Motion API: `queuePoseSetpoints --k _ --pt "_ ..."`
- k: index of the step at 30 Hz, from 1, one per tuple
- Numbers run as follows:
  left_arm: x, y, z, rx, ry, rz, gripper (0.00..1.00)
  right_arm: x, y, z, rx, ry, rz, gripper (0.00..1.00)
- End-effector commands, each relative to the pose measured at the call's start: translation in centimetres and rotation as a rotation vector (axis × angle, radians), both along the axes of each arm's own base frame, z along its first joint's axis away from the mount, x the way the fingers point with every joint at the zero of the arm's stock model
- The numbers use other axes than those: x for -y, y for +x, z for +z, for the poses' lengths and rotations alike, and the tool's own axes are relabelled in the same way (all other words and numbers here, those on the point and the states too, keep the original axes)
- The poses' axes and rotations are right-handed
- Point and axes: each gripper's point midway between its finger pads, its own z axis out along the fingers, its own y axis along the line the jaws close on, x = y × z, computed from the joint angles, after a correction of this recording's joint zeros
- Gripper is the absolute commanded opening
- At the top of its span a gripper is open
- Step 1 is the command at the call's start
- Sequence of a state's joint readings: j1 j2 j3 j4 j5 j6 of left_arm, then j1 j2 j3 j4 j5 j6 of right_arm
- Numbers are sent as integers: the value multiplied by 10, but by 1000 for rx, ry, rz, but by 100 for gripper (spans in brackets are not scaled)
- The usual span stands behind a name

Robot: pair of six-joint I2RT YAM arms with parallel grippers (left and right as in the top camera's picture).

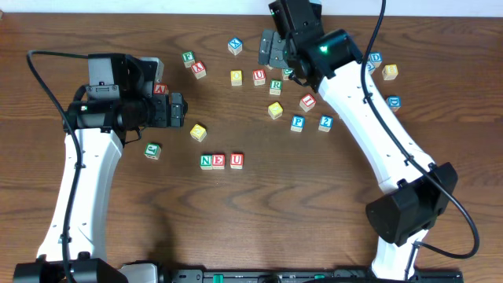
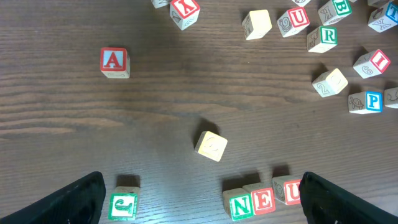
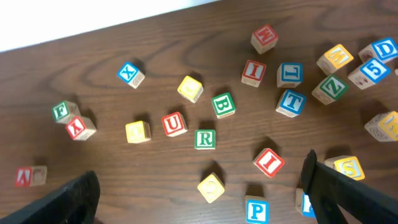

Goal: Spell out NEURIPS
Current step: 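Move the right gripper over the green R block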

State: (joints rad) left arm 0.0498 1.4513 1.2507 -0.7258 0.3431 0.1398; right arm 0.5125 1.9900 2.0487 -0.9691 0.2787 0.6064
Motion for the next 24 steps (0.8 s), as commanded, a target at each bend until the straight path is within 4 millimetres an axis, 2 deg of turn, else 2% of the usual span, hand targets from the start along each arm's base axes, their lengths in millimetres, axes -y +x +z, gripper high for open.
queuePoseSetpoints --k 1,7,9,14,24 --pt "1 4 9 28 0 -22 98 -8 5 -6 19 -4 -57 99" --pt "1 4 9 29 0 -22 98 -21 11 -43 -35 -43 -33 99" --pt "1 4 9 28 0 -22 98 -22 15 -61 -60 -58 -33 99" --pt "1 4 9 29 0 -22 98 -23 20 -87 -90 -93 -41 99" --pt "1 4 9 29 0 -22 98 -17 25 -102 -97 -129 -66 96"
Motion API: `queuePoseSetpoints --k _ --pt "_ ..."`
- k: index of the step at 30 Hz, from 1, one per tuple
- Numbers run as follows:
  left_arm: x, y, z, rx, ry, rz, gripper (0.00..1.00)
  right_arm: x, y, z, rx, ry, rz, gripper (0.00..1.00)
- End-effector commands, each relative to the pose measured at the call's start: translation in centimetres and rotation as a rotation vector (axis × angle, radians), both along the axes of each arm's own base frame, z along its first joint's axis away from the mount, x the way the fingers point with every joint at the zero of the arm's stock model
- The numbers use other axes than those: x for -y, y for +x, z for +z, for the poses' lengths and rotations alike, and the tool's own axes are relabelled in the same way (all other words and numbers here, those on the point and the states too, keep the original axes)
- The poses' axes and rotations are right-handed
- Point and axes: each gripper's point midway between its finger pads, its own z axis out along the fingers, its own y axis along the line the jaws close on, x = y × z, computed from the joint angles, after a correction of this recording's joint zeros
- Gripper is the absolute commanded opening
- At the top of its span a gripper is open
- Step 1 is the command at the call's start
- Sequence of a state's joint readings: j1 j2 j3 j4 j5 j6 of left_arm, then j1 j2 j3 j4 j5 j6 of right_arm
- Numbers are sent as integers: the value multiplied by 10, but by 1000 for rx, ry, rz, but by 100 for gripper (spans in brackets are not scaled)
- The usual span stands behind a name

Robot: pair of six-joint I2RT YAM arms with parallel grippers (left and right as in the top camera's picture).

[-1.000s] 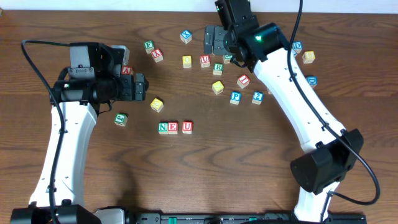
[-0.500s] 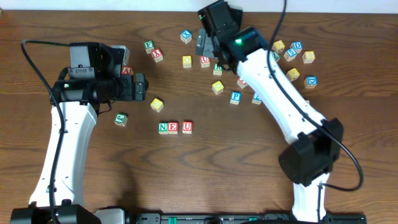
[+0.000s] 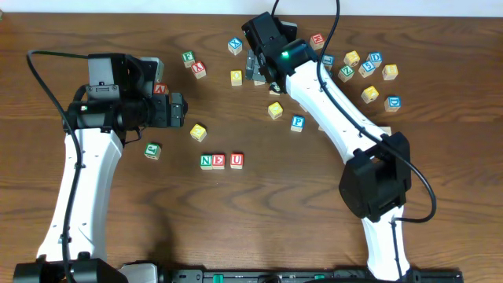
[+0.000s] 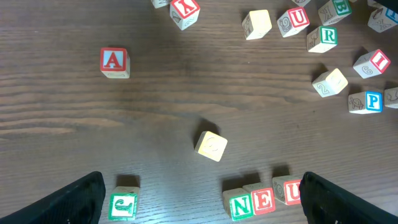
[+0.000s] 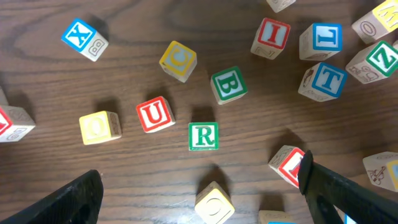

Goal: Spell out NEURIPS
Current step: 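Move the right gripper over the green R block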

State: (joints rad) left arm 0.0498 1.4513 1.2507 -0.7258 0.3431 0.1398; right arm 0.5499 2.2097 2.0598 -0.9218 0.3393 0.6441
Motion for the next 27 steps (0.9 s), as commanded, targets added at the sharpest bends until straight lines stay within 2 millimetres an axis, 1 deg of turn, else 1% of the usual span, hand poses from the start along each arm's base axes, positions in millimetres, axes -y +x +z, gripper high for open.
queuePoseSetpoints --k 1,3,7,11,16,18,22,27 --pt "1 4 9 29 0 -22 98 6 5 -6 12 -32 -38 96" --pt "1 4 9 28 0 -22 98 6 5 -10 5 -37 -38 96" --pt "1 4 9 29 0 -22 98 6 6 -29 -26 -56 -36 96" --pt "1 4 9 29 0 -22 98 1 2 -48 -76 -42 -14 95" --pt "1 4 9 28 0 -22 98 -3 0 -62 -147 36 11 89" --pt "1 4 9 29 0 -22 98 2 2 -66 -165 54 4 88" --pt "1 4 9 29 0 -22 98 12 5 -66 -168 52 -12 87" --pt "1 4 9 29 0 -22 98 18 8 -67 -169 52 -24 86"
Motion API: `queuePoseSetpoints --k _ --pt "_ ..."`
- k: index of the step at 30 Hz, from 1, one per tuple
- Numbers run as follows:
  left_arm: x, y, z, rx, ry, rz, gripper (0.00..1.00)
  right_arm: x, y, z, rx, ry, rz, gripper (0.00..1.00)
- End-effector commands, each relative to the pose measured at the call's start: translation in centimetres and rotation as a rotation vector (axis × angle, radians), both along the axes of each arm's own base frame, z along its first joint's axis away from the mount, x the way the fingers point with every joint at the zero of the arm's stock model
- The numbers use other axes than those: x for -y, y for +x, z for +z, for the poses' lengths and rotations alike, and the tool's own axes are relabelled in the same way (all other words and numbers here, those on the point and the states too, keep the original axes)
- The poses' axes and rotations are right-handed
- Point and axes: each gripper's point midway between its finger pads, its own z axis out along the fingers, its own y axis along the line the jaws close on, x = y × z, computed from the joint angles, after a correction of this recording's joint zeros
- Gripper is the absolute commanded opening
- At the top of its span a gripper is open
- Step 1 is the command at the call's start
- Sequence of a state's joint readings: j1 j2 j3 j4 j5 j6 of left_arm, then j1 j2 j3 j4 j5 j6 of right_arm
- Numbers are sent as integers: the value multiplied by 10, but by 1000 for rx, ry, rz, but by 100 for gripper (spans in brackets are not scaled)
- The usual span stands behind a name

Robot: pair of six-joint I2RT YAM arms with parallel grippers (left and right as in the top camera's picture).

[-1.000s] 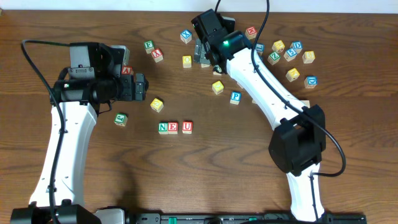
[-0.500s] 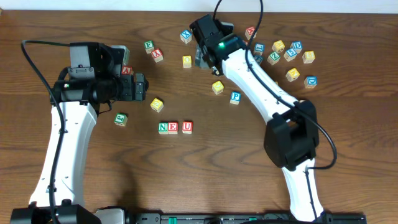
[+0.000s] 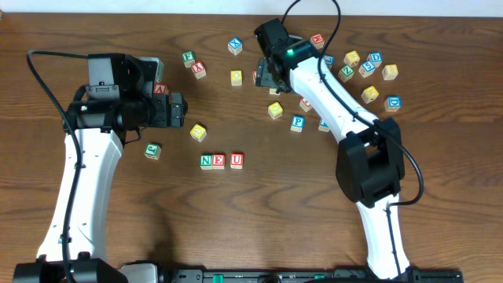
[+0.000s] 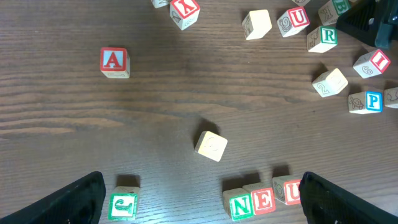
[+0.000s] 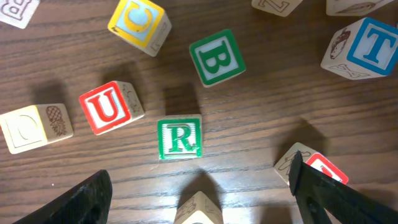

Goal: Spell out NEURIPS
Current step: 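Move the right gripper over the green R block, then lower the right gripper and close it on the green R block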

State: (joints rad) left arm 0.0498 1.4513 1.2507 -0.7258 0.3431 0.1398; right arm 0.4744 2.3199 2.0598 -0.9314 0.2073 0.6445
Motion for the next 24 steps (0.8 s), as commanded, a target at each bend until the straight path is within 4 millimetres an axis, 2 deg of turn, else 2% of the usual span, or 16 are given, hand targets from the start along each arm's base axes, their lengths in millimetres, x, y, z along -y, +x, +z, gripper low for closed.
queuePoseSetpoints --k 1,13,19,24 --pt "1 4 9 29 0 -22 98 0 1 -3 -7 5 -7 86" --pt "1 4 9 28 0 -22 98 -7 0 -8 -12 12 -1 80" --pt "1 4 9 28 0 -22 98 -19 0 -7 7 20 19 80" --pt "1 4 9 29 0 -22 98 -24 -2 -22 -9 13 22 80"
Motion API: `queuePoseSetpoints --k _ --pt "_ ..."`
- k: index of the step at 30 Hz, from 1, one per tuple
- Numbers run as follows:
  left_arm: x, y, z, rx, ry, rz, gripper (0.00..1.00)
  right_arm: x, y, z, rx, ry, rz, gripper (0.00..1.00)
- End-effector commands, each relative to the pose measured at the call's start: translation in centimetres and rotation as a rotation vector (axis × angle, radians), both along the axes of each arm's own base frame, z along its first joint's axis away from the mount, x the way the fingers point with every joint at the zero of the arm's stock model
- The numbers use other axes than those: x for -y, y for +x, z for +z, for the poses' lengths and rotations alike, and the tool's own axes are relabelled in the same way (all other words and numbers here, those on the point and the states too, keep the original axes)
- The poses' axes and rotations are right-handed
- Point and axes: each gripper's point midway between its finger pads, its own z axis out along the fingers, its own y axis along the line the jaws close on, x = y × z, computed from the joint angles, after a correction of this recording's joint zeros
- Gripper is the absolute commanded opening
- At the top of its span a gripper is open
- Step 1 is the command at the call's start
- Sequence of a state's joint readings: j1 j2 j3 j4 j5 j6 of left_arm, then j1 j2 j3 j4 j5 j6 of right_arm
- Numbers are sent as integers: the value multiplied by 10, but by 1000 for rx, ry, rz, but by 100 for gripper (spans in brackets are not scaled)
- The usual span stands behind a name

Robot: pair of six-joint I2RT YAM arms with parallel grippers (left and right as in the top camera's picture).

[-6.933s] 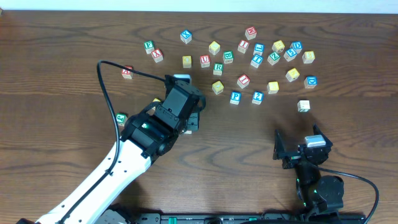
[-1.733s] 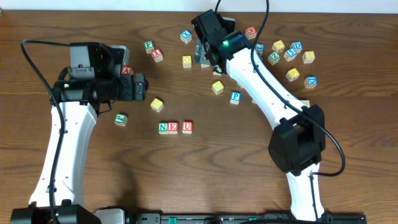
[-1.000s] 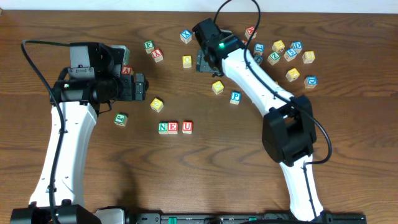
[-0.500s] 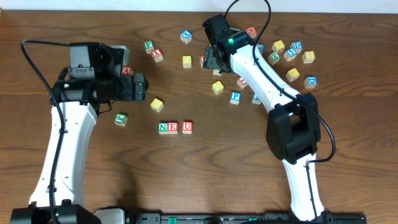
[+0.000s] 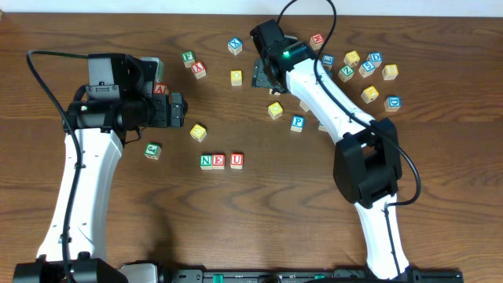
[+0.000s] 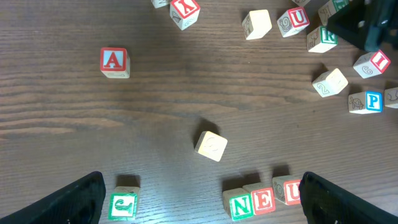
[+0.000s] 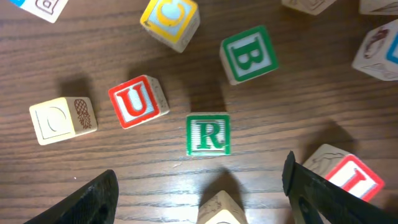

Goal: Spell out NEURIPS
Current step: 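Lower the right gripper and close it on the green R block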

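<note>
Blocks N (image 5: 206, 161), E (image 5: 218, 161) and U (image 5: 236, 160) stand in a row at mid-table; the left wrist view shows them as N (image 6: 241, 205), E (image 6: 262, 200) and U (image 6: 290, 191). The green R block (image 7: 208, 134) lies on the wood just ahead of my open right gripper (image 7: 199, 186), which hangs low over the back cluster (image 5: 263, 77). A blue P (image 5: 297, 123) and a red I (image 7: 348, 177) lie near it. My left gripper (image 6: 202, 199) is open and empty above the row's left side.
Around R lie a second red U (image 7: 137, 101), a green B (image 7: 249, 55), a yellow C (image 7: 169, 18) and a pale block (image 7: 221, 211) between the right fingers. A red A (image 6: 114, 62) and a pale block (image 6: 211, 145) lie apart on the left.
The right gripper has shifted slightly left over the cluster, so R now sits a little further right in its view. No block has moved, and the left arm is unchanged.
The right gripper was open high above the back cluster of blocks. It was then lower over the U and R blocks, then close above R, where it still hangs open. The left arm and the N-E-U row stayed as they were.
</note>
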State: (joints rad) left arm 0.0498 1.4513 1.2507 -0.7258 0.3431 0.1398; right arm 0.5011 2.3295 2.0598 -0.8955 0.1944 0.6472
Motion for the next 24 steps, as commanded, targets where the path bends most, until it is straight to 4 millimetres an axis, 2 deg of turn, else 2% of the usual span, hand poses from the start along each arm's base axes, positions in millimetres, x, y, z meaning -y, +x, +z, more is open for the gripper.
queuePoseSetpoints --k 1,6,18,24 --pt "1 4 9 28 0 -22 98 -6 -2 -24 -32 -13 -10 80" --pt "1 4 9 28 0 -22 98 -9 -1 -41 -56 0 -10 80" --pt "1 4 9 28 0 -22 98 -8 10 -38 -3 -11 -19 81" --pt "1 4 9 28 0 -22 98 -1 17 -35 31 -42 -30 80"
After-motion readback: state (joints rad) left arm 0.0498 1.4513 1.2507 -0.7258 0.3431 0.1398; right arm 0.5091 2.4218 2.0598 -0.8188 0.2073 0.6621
